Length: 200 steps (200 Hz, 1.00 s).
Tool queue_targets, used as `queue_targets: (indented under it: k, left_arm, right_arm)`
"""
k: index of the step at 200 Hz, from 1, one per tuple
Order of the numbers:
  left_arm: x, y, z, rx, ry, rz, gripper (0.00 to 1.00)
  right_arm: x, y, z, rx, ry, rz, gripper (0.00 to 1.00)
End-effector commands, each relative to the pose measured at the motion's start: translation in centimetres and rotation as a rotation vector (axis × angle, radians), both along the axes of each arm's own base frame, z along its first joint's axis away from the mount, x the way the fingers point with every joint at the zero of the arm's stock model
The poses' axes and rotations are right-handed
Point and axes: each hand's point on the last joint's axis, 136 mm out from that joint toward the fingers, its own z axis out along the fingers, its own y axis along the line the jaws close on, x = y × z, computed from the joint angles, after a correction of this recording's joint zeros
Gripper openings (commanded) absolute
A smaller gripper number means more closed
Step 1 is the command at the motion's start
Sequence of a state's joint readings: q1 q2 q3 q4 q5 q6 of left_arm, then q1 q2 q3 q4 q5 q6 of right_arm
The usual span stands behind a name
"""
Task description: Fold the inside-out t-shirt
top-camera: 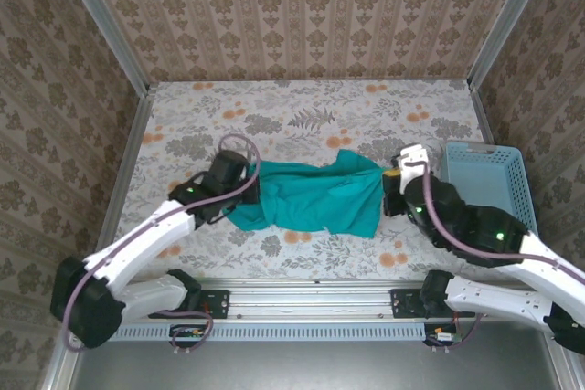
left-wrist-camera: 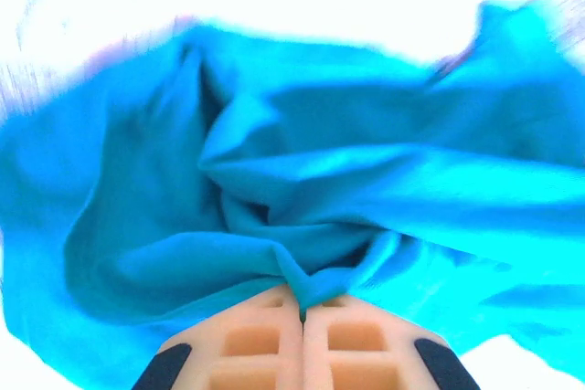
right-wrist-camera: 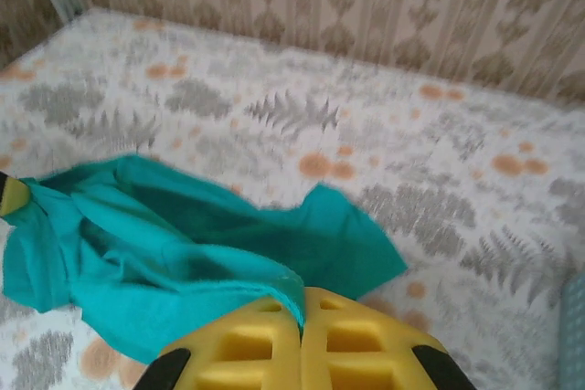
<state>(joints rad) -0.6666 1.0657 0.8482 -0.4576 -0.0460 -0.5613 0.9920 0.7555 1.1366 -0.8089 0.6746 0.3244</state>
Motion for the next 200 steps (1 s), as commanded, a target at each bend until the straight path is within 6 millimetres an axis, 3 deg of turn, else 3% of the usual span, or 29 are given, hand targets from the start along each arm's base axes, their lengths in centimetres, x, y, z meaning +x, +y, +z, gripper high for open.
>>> queue_targets:
  k: [1,17,32,47,83,115,155,183,200]
  left_arm:
    - [-0.7,2.3,9.2,0.071,-0.304,-0.085,0.0]
    - [-1.6,3.4,12.8,0.005,-0.43,-0.07,0.0]
    - [-1.7,4.5,12.7,-0.014,-0.443,-0.015,0.0]
    - [-1.1,4.7,9.9,0.007,-0.383,0.011,0.0]
    - [0.6,6.6,1.6,0.104,-0.107,0.126,0.0]
    - [1.5,8.2,-3.3,0.03,0.074,0.206,0.04]
    - [0.6,8.0,-7.0,0.027,0.198,0.203,0.4]
    - [-0.5,8.1,-8.4,0.007,0.217,0.221,0.53]
    - [-0.7,6.8,-8.1,-0.06,0.197,0.19,0.58]
  right_arm:
    - [-0.6,-4.1,6.0,-0.042,-0.135,-0.083,0.0]
    - [-1.2,-5.9,8.9,-0.03,-0.191,-0.114,0.0]
    - [-1.5,-6.9,9.9,-0.017,-0.215,-0.139,0.0]
    - [-1.5,-7.5,9.5,-0.014,-0.22,-0.174,0.0]
    - [-0.7,-7.2,6.0,-0.038,-0.171,-0.23,0.0]
    - [0.0,-7.3,3.6,-0.06,-0.11,-0.274,0.0]
    - [0.5,-5.4,1.1,-0.035,-0.037,-0.204,0.0]
    - [0.6,-4.6,-0.3,-0.043,-0.001,-0.185,0.0]
    - [0.6,-4.4,-1.0,-0.04,0.013,-0.175,0.0]
